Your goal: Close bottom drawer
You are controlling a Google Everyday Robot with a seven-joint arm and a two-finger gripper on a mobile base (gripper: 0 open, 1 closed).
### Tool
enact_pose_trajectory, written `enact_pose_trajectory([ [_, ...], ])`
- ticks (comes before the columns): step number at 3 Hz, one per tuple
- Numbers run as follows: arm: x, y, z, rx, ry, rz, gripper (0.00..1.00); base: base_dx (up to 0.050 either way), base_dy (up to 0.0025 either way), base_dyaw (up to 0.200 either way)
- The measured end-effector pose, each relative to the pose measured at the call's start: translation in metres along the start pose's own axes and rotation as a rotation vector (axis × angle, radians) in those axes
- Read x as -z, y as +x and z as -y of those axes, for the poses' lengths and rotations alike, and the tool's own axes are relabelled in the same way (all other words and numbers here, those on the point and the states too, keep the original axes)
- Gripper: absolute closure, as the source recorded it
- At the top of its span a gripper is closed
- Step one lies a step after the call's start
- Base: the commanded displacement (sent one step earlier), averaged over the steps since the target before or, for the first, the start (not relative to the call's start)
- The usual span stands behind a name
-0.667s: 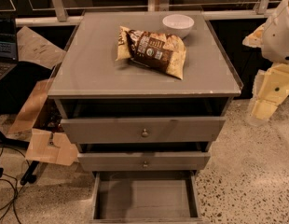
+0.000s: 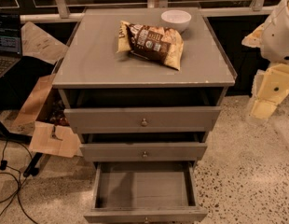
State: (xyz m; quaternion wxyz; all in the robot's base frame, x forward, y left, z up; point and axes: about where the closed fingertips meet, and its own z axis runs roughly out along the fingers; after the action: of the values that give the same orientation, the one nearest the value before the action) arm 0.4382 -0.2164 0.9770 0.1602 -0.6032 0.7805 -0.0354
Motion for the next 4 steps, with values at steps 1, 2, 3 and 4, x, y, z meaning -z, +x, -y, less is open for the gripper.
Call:
enact_pose_trajectory([
  [1, 0.0000, 0.0000, 0.0000, 0.000, 0.000, 0.000, 0.20, 0.000, 0.00000, 0.000],
  [2, 0.0000, 0.0000, 0.0000, 0.000, 0.000, 0.000, 0.43, 0.000, 0.00000, 0.000],
  [3, 0.0000, 0.0000, 0.0000, 0.000, 0.000, 0.000, 0.66, 0.000, 0.00000, 0.000],
  [4, 0.0000, 0.0000, 0.0000, 0.000, 0.000, 0.000, 0.96, 0.000, 0.00000, 0.000],
])
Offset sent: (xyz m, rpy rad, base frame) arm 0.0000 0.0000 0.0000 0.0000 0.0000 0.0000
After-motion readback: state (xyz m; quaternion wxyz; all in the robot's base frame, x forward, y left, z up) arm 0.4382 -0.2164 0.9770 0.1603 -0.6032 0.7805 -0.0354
